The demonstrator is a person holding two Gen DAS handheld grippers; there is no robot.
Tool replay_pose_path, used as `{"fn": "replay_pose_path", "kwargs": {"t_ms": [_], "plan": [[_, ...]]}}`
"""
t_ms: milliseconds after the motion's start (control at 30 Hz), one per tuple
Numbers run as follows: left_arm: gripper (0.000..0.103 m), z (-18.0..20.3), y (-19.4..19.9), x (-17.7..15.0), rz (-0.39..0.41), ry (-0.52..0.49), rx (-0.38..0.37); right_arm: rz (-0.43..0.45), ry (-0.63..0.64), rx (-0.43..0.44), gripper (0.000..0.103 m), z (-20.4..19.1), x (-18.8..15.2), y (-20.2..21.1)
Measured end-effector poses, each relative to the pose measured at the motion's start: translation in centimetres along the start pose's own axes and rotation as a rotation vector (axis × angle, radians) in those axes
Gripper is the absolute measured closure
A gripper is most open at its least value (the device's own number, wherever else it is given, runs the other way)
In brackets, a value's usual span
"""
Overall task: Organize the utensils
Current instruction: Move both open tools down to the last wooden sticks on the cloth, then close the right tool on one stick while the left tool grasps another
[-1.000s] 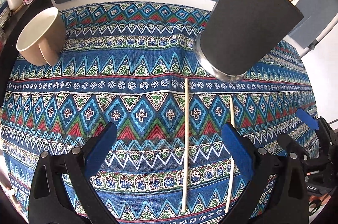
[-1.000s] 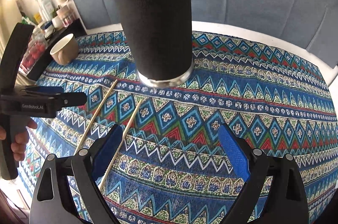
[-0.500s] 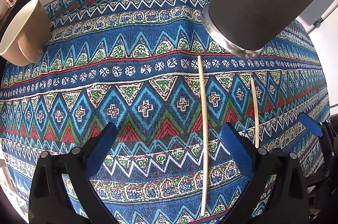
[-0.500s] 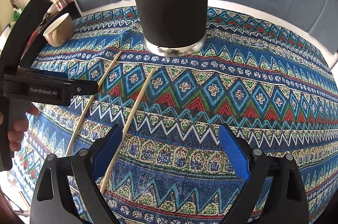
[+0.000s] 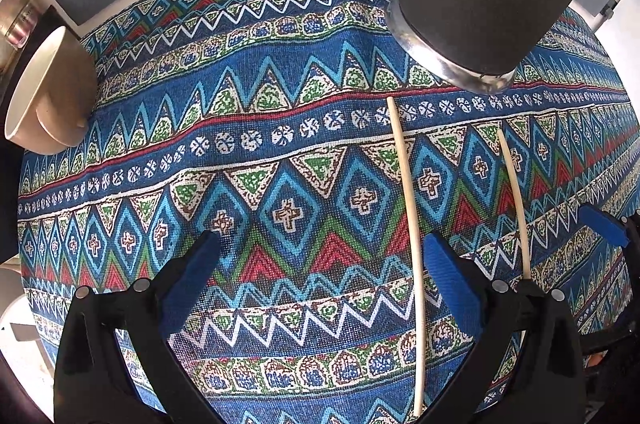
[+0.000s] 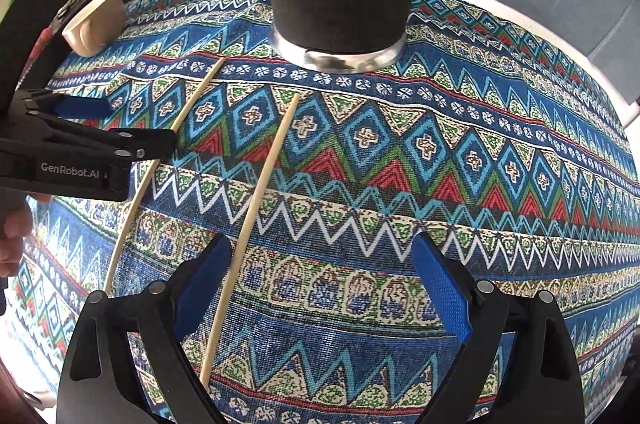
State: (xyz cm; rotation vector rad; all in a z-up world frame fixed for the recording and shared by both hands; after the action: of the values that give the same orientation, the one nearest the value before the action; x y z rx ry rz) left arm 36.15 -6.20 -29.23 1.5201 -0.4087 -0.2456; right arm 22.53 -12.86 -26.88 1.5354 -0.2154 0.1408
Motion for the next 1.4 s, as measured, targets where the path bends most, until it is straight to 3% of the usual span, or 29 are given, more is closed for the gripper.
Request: {"fn": "replay_pose_path", "kwargs": {"t_ms": [267,367,500,667,733,867,1067,1200,1400], "plan": [[0.005,-2.7,-0.6,-2.5,0.025,0.041,0.002,-0.012,-0.010,-0.001,0.071,2.2,0.0,0.8],[0.010,-3.1,-0.7,-3.3,0.035,0.049,0.004,-0.023,0.004,-0.008,0.081,2.9,0.0,0.9],[0.022,-4.4,0.1,-5.8,0.046,0.073,0.006,-0.037,0.032,-0.036,0.084,3.9,-0.1,1.0],[0.046,-5.5,1.2,-8.3,0.049,0.122,0.008,-0.058,0.047,-0.046,0.090,6.1,-0.9,1.4],[0.050,-6.4,1.7,-9.2,0.045,0.137,0.010,-0.062,0.054,-0.056,0.093,6.8,-0.9,1.4],[0.067,-8.1,2.1,-11.2,0.036,0.171,0.010,-0.083,0.011,-0.026,0.099,8.8,-1.0,1.3],[0.090,-10.2,2.6,-13.9,0.011,0.214,0.018,-0.095,-0.048,-0.016,0.099,12.5,-1.4,1.4],[0.094,-11.1,2.9,-16.0,-0.010,0.244,0.008,-0.100,-0.090,0.015,0.099,15.2,-1.7,1.4],[0.098,-13.1,2.8,-20.2,-0.051,0.363,-0.129,-0.106,-0.138,0.092,0.099,17.9,-2.3,1.5]]}}
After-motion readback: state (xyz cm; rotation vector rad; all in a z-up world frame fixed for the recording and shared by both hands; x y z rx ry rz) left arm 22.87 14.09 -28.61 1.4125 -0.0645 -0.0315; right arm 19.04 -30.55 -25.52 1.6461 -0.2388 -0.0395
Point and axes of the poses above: each gripper's, at about its wrist camera, not at the fingertips, and y roughly against the way its jaws point, z to its right, x to its top, the point moved 5 cm from there along -y, roughly the way its jaws point, and after that the axes turned 13 degrees about -z, right-handed, at the moved point
